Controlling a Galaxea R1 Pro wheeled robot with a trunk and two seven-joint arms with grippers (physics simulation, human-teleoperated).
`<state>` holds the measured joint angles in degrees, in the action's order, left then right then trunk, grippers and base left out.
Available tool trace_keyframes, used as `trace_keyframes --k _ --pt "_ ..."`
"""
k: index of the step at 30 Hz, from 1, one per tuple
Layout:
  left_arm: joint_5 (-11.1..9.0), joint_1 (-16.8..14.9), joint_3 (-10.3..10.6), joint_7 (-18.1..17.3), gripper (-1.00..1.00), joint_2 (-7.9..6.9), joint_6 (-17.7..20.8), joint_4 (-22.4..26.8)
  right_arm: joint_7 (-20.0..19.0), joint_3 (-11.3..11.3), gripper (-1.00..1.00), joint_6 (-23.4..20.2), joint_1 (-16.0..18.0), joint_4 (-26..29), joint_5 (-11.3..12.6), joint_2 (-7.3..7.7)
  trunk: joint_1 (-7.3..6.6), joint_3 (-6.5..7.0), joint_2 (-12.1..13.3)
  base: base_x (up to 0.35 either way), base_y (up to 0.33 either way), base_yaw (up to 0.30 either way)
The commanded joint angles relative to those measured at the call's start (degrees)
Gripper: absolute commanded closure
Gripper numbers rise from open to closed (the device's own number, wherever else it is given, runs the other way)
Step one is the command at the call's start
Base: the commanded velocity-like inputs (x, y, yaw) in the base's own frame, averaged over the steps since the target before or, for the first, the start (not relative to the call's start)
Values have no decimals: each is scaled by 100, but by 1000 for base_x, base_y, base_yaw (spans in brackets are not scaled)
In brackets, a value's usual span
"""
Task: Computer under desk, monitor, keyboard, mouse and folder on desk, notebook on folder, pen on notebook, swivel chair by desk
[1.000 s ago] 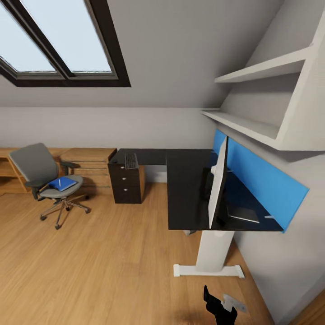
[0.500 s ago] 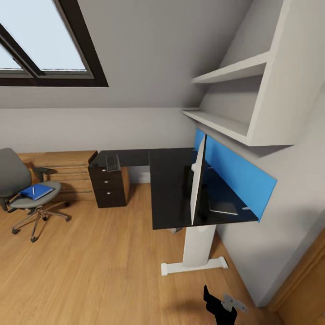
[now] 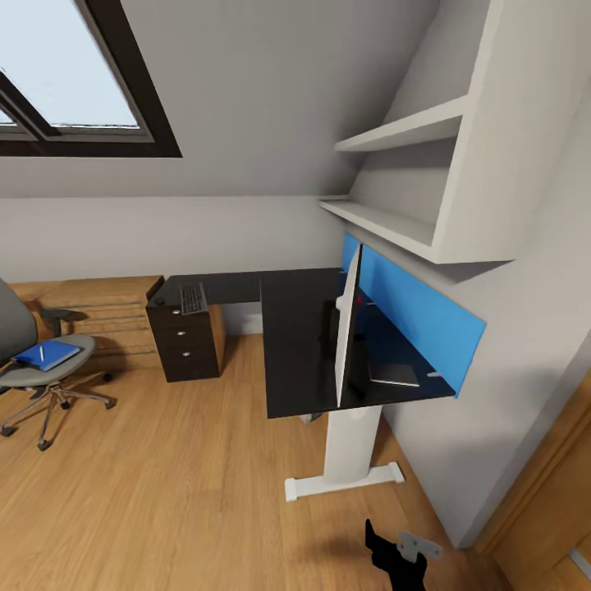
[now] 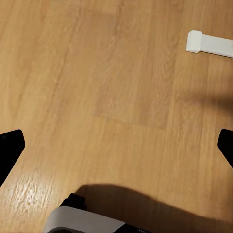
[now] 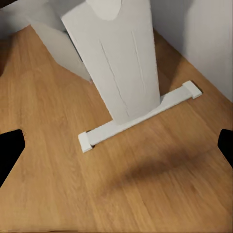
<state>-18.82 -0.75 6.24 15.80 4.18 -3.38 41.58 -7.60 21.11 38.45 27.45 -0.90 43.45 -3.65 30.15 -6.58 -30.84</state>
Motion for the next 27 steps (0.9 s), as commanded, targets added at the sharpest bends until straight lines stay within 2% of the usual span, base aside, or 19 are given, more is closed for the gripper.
trace_keyframes --k 1,2,6,7,10,13,14,15,16,18,19,21,22,26,27 --pt "-60 -4 30 42 -100 -7 -31 3 -44 29 -100 15 6 1 -103 33 2 -11 -10 0 0 -6" --pt "-60 -4 28 44 -100 -10 -31 6 -36 32 -100 -1 9 45 -249 160 2 -11 -10 0 0 -3" --pt "-60 -4 27 46 -100 -23 -31 7 -27 33 -100 -77 29 293 -339 430 2 -11 -10 0 0 -2" --pt "-60 -4 24 46 -100 -42 -31 8 -25 33 -100 -223 49 488 -361 585 2 -11 -10 0 0 0" --pt "-60 -4 21 46 -100 -65 -31 12 -19 33 -100 -675 115 875 -382 840 2 -11 -10 0 0 0" --pt "-60 -4 19 46 -100 -82 -31 21 22 32 -100 -1320 221 1386 -395 1103 2 -11 -10 0 0 0" --pt "-60 -4 19 46 -100 -92 -31 26 103 27 -100 -1802 301 1761 -399 1280 2 -11 -10 0 0 0" --pt "-60 -4 18 48 -100 -96 -32 29 169 25 -100 -2048 340 1949 -401 1369 2 -11 -10 0 0 0" --pt "-60 -4 18 51 -100 -101 -43 35 358 18 -100 -2551 428 2310 -403 1534 2 -11 -10 0 0 0" --pt "-60 -4 20 52 -100 -104 -81 35 620 11 -100 -3057 550 2646 -405 1662 2 -11 -10 0 0 0" --pt "-60 -4 21 53 -100 -107 -143 38 927 7 -100 -3555 714 2941 -406 1748 2 -11 -10 0 0 0" --pt "-60 -4 23 54 -100 -108 -228 40 1249 4 -100 -4043 909 3179 -406 1804 2 -11 -10 0 0 0" --pt "-60 -4 24 53 -100 -109 -326 41 1530 2 -100 -4502 1107 3352 -407 1840 2 -11 -10 0 0 0" --pt "-60 -4 26 48 -100 -110 -542 46 1884 -1 -100 -5315 1462 3568 -404 1879 2 -11 -10 0 0 0" --pt "-60 -4 26 48 -100 -110 -568 53 1917 -1 -100 -5401 1498 3588 -403 1882 2 -11 -10 0 0 0"
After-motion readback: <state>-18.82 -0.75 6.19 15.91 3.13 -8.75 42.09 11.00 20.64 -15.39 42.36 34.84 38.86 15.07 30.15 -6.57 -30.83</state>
